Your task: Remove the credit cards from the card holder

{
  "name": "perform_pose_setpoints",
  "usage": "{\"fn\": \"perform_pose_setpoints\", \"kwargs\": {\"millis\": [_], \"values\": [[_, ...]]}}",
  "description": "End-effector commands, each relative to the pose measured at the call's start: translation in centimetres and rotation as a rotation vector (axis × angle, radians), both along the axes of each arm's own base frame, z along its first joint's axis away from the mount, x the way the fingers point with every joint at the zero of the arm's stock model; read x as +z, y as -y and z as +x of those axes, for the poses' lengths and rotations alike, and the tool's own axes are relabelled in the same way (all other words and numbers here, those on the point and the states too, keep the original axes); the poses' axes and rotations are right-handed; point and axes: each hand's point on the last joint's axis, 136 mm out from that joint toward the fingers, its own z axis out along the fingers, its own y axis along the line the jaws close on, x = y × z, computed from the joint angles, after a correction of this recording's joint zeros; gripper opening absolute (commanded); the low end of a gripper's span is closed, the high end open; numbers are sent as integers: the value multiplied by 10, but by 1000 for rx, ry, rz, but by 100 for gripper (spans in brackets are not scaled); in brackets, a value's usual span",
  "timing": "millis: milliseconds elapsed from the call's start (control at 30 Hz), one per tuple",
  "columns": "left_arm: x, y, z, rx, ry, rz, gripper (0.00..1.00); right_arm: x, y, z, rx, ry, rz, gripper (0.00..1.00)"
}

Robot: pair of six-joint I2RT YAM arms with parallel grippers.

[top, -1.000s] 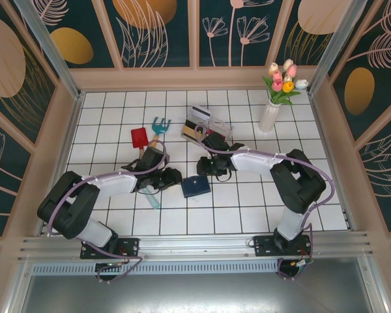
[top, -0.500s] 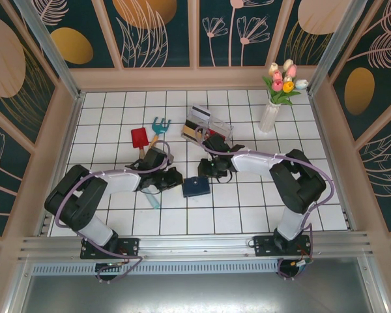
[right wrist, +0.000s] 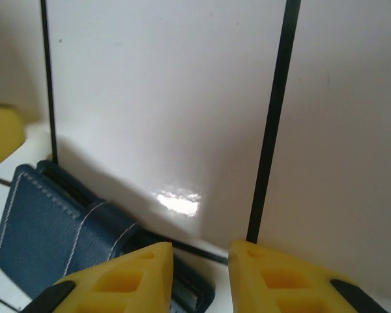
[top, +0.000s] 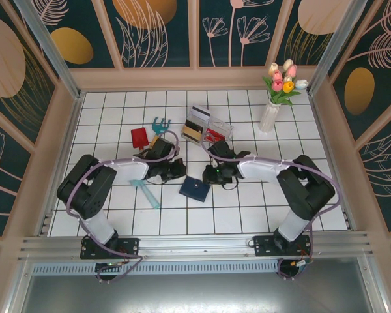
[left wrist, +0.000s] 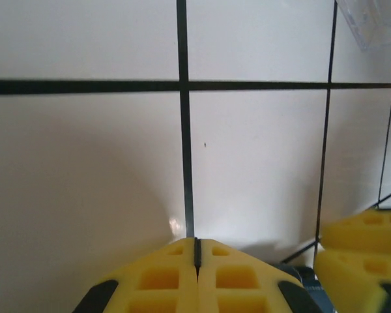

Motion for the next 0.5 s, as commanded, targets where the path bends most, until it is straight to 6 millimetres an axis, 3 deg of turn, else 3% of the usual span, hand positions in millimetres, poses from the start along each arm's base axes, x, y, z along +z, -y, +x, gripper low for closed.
{"fn": "perform_pose_setpoints", "kwargs": {"millis": [0,67,233,367,467], "values": [[2,-4,7,-2,18,59,0,15,4,-6,-7,12,4,30],[5,-8,6,32,9,65,5,18,7,-7,-7,21,-3,31],[13,-29,-15,165,-50,52,38,22,-6,-16,38,3,79,47],[19,-34,-42,243,-102,-7,47,20,-16,-22,66,-23,113,49],[20,-27,-63,264,-143,-52,51,13,-16,-24,62,-40,96,44]]}}
